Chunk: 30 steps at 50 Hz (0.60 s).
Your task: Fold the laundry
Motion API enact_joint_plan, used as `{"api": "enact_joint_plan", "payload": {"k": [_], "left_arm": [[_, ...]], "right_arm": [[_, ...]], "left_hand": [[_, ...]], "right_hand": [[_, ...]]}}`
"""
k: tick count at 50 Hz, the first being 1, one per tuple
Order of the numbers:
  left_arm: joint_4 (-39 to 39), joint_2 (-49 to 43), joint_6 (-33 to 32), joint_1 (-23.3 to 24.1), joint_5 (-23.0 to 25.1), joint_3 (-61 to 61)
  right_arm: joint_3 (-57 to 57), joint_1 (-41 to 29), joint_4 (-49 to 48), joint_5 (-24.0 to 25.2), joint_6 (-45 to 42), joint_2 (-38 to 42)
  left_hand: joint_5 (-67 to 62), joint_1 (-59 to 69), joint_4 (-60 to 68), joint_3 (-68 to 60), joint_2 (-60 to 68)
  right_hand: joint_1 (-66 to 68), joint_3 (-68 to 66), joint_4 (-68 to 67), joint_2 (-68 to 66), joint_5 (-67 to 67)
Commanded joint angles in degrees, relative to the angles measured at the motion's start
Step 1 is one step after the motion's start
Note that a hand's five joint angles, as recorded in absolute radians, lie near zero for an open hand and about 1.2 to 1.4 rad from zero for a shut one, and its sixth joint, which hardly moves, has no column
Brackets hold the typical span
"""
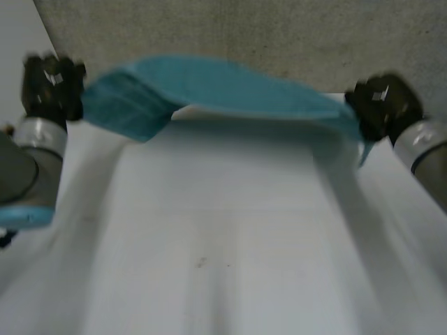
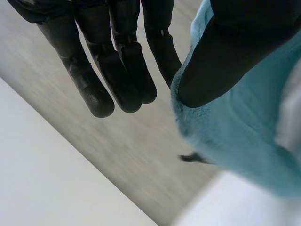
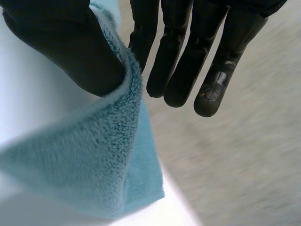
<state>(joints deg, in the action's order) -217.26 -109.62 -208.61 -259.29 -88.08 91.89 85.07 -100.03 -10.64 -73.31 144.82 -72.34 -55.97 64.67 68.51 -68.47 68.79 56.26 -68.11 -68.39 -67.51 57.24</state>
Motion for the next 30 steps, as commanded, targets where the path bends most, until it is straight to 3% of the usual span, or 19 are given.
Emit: {"api": "enact_joint_plan", "payload": {"k": [1,4,7,11,12,13,16,20,30], "left_arm": [[-0.2,-1.2,1.8,-0.2,2.5,9.4],[-0.4,-1.3,2.1,-0.8,2.7,11.3],[-0.9,-1.3,2.2,-0.8,2.7,11.6],[-1.2,-1.3,2.2,-1.0,2.7,11.6],[-1.2,-1.3,2.3,-1.2,2.6,11.6],[-1.2,-1.3,2.2,-1.3,2.7,11.7],[-1.6,-1.3,2.3,-1.3,2.7,11.7],[-1.6,-1.3,2.2,-1.4,2.7,11.8],[-1.7,-1.3,2.2,-2.6,2.6,11.7]], "right_arm": [[8.6,3.1,0.6,4.1,0.0,6.6],[9.4,4.8,0.8,4.0,0.7,7.5],[10.0,6.5,1.4,3.6,2.3,7.7],[10.9,8.1,1.8,3.7,5.1,7.8],[11.8,10.3,1.5,3.9,12.4,7.8],[12.0,10.7,1.4,3.8,14.6,7.8],[13.1,12.4,1.4,3.8,22.9,7.9],[14.9,14.3,1.1,3.8,27.3,7.5],[15.2,14.8,-0.1,3.2,31.5,7.7]], "left_hand": [[-14.0,15.3,11.5,-11.5,11.2],[-14.0,15.3,11.5,-11.5,11.2],[-14.0,15.3,11.5,-11.5,11.2],[-14.0,15.3,11.5,-11.5,11.2],[-14.0,15.3,11.5,-11.5,11.2],[-14.0,15.3,11.5,-11.5,11.2],[-14.0,15.3,11.5,-11.5,11.2],[-14.0,15.3,11.5,-11.5,11.2],[-14.0,15.3,11.5,-11.5,11.2]], "right_hand": [[23.7,-11.9,-11.6,-12.5,12.8],[23.7,-11.9,-11.6,-12.5,12.8],[2.8,9.0,9.3,8.4,-8.1],[-2.3,14.1,14.4,13.5,-13.2],[-14.1,25.9,26.2,25.3,-25.1],[-15.7,27.6,27.8,27.0,-26.7],[-19.1,30.9,31.2,30.3,-30.1],[-20.6,32.5,32.7,31.9,-31.6],[-20.1,32.0,32.2,31.4,-31.1]]}}
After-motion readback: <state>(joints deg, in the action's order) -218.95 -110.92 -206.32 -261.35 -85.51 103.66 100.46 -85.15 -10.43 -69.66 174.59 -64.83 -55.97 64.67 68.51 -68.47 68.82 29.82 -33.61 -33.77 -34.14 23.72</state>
